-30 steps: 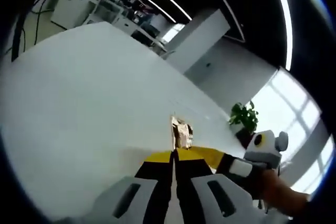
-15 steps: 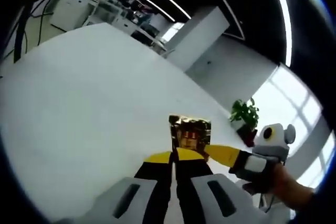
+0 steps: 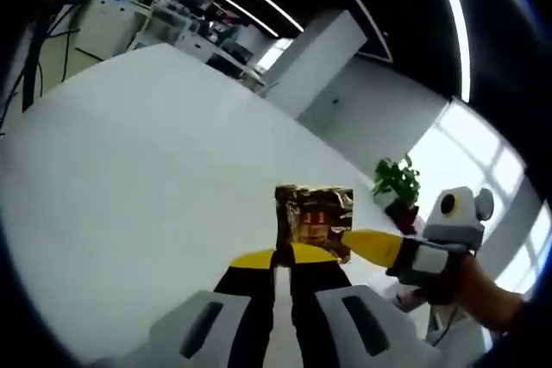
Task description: Arrange the skincare products in the storage area until every visible bottle or jar stands upright without overlapping.
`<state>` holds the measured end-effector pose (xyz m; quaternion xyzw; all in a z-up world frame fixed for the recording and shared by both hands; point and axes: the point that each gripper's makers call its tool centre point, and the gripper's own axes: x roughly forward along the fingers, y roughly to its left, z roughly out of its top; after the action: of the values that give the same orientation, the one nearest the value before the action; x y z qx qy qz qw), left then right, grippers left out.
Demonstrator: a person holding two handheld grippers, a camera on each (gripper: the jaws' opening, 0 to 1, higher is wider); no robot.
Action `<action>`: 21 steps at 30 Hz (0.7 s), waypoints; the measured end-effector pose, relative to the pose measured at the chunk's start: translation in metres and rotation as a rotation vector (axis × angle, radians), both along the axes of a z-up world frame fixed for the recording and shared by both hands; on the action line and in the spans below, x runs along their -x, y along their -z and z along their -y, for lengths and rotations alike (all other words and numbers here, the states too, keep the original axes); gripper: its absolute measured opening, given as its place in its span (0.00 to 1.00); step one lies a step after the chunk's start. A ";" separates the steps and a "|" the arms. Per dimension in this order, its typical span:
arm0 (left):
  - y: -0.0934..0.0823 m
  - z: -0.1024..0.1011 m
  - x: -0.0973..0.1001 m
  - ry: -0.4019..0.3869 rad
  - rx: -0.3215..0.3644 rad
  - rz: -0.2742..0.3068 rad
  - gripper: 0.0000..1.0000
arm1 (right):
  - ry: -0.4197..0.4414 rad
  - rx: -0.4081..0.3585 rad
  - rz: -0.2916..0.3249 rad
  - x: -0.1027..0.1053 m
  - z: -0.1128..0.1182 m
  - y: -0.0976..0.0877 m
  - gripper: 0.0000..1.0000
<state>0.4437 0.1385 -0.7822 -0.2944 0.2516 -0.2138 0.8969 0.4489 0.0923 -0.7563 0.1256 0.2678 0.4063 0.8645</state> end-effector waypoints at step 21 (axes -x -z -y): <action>-0.029 -0.008 0.022 0.054 0.140 0.085 0.16 | -0.113 0.074 0.023 0.049 0.003 -0.020 0.01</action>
<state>0.4217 0.1467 -0.7527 -0.3403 0.2055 -0.2672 0.8778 0.3998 0.0894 -0.7359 0.0736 0.2791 0.4457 0.8473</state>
